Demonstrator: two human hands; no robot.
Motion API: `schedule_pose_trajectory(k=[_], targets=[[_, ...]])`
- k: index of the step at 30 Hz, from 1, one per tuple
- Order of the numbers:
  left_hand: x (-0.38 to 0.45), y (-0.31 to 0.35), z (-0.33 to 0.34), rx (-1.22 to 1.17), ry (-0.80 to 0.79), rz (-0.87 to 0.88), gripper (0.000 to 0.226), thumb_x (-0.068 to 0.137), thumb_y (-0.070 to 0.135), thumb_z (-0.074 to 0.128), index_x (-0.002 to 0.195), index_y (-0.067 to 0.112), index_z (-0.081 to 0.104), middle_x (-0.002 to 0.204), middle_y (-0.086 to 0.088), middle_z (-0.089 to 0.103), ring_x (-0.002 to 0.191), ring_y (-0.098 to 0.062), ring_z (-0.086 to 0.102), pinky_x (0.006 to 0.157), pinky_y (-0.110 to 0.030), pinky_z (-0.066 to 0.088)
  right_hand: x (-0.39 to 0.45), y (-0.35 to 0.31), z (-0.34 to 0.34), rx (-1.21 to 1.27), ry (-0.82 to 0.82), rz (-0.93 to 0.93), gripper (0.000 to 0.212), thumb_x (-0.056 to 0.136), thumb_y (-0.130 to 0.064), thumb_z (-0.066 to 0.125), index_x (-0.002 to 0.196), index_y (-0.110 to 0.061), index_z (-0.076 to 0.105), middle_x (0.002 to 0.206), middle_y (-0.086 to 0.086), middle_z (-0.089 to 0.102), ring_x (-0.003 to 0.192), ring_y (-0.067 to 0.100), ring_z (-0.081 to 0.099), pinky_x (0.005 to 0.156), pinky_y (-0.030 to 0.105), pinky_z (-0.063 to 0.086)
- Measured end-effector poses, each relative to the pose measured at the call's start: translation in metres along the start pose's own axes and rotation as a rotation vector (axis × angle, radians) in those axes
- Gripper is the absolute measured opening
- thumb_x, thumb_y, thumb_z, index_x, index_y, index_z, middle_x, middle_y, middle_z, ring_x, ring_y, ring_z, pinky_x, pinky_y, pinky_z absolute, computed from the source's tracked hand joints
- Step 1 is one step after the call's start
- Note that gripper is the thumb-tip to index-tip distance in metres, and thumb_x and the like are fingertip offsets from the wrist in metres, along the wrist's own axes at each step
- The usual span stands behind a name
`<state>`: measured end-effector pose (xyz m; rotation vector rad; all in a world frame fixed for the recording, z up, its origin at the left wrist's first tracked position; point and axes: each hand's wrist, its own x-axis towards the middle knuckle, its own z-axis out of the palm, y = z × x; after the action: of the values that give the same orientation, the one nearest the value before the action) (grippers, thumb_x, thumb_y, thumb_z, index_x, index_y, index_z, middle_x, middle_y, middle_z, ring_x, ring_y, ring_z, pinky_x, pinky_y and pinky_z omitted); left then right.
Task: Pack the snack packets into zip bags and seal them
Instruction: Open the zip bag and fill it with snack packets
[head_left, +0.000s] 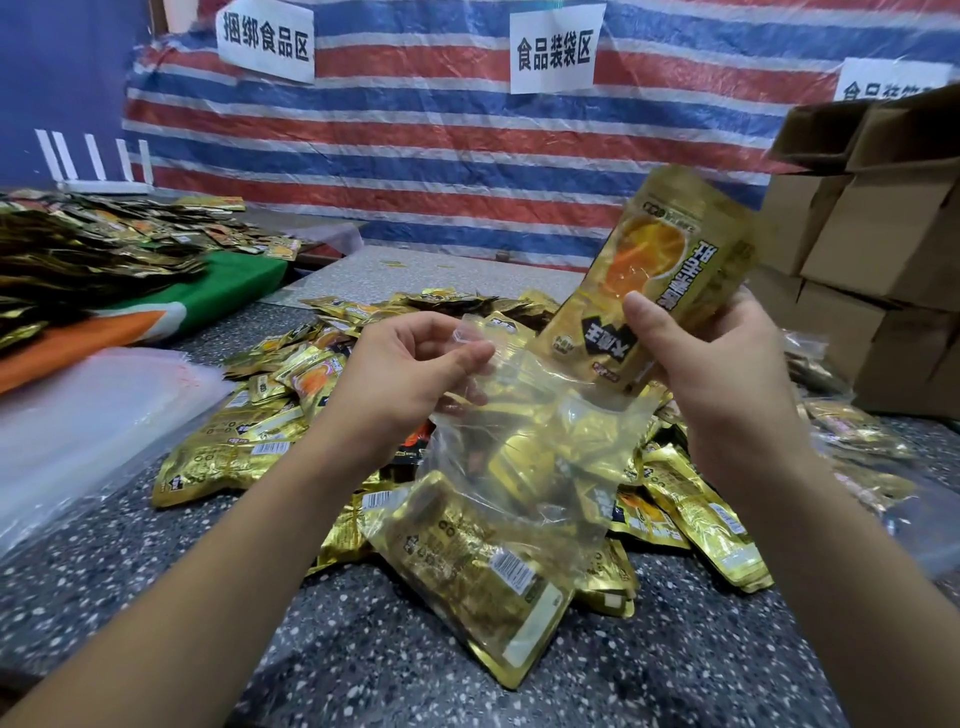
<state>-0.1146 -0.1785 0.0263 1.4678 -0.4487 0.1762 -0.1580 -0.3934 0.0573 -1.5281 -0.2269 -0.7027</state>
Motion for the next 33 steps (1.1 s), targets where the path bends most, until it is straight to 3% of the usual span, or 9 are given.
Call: schedule_pose_trajectory(k=[2,4,9,15,20,26,30,33], targets=[[0.0,-0.001,-0.001,-0.013,-0.005,-0.008,0.022,0.07,0.027,0.072,0.087,0.012,0.069,0.074,-0.006,0.075,0.055,-0.017,0.068,0.047,-0.023,0.052,-0.002,0.002,-0.002,-0.03,-0.034,-0.061,0.021,0.082,-0.021,0.078,0.096,-0.027,0.064,0.09,-0.014,0.076,0.086,0.006,0.073,0.071,0.021,0.059],[0.0,-0.002,-0.001,-0.022,-0.004,-0.012,0.024,0.071,0.027,0.072,0.088,0.011,0.068,0.075,-0.006,0.075,0.055,-0.016,0.067,0.047,-0.024,0.052,-0.004,0.003,-0.005,-0.027,-0.123,-0.062,0.027,0.074,-0.027,0.077,0.097,-0.027,0.063,0.091,-0.015,0.076,0.087,0.004,0.073,0.071,0.015,0.055],[0.001,-0.003,0.0,-0.02,0.005,0.0,0.01,0.081,0.018,0.07,0.087,0.01,0.068,0.073,-0.007,0.074,0.055,-0.019,0.068,0.047,-0.026,0.054,-0.005,0.002,-0.01,-0.034,-0.39,-0.021,0.035,0.074,-0.025,0.078,0.106,-0.024,0.064,0.1,-0.004,0.077,0.093,0.013,0.074,0.073,0.021,0.057],[-0.003,-0.002,0.008,-0.029,0.0,0.044,0.019,0.081,0.028,0.063,0.087,0.011,0.07,0.071,-0.005,0.074,0.053,-0.015,0.067,0.046,-0.023,0.052,-0.002,-0.002,-0.012,-0.439,-0.571,-0.01,0.025,0.083,-0.022,0.077,0.1,-0.034,0.063,0.096,-0.019,0.074,0.087,0.0,0.07,0.07,0.017,0.055],[-0.006,-0.001,0.012,-0.021,0.001,0.048,0.031,0.089,0.032,0.055,0.088,0.006,0.072,0.076,-0.011,0.075,0.062,-0.021,0.072,0.048,-0.026,0.055,0.004,-0.007,-0.012,-0.575,-0.67,0.035,0.021,0.087,-0.033,0.071,0.107,-0.034,0.064,0.097,-0.014,0.073,0.089,0.005,0.07,0.081,0.039,0.059],[-0.012,0.002,0.018,0.013,-0.035,0.138,0.04,0.09,0.032,0.053,0.088,-0.002,0.073,0.072,-0.008,0.075,0.06,-0.016,0.071,0.051,-0.025,0.055,0.008,-0.019,-0.012,-0.832,-0.892,0.024,0.013,0.089,-0.039,0.065,0.1,-0.04,0.059,0.095,-0.02,0.069,0.086,-0.001,0.067,0.072,0.027,0.058],[-0.006,0.01,0.019,0.043,0.03,0.209,0.031,0.087,0.041,0.056,0.092,0.016,0.074,0.083,-0.003,0.077,0.07,-0.019,0.073,0.061,-0.033,0.059,-0.004,-0.008,0.004,-1.198,-1.131,-0.025,0.01,0.092,-0.035,0.063,0.093,-0.03,0.055,0.087,-0.009,0.065,0.077,0.007,0.062,0.064,0.023,0.053],[-0.004,0.004,0.015,0.198,0.055,0.253,0.029,0.09,0.043,0.054,0.09,0.022,0.074,0.083,0.002,0.076,0.074,-0.015,0.073,0.068,-0.033,0.06,-0.01,-0.001,0.01,-1.053,-1.046,-0.014,0.012,0.093,-0.035,0.065,0.092,-0.027,0.057,0.084,-0.007,0.065,0.074,0.01,0.062,0.063,0.027,0.051]])
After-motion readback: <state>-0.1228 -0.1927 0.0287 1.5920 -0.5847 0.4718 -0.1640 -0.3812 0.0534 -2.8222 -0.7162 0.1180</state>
